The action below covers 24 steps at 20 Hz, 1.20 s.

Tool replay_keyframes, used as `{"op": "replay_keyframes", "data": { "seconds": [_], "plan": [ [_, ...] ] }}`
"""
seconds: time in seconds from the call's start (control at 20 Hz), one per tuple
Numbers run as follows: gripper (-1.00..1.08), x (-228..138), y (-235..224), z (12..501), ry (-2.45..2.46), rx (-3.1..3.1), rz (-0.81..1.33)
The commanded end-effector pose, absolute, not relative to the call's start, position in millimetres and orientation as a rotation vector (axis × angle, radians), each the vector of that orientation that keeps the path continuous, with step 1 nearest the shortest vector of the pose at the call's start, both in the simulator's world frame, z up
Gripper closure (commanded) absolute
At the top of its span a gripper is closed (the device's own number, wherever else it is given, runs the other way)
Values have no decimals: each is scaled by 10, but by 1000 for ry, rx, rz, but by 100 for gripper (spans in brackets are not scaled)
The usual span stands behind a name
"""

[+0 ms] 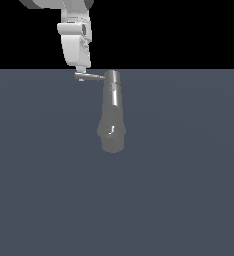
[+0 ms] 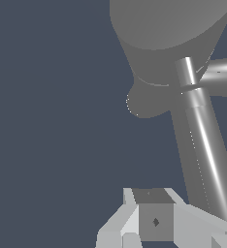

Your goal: Turn on the faucet by rotating a designated handle.

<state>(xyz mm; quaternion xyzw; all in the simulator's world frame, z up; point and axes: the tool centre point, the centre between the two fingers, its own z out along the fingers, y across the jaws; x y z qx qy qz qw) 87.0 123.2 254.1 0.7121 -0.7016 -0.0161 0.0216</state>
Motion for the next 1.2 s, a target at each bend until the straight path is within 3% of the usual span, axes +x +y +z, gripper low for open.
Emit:
{"op": "replay_keyframes", "data": {
  "seconds": [0.0, 1.15],
  "plan": [
    [108, 792, 1239, 2542, -2168, 2204, -58],
    [108, 416, 1142, 2784, -2180, 2204, -45]
  ]
}}
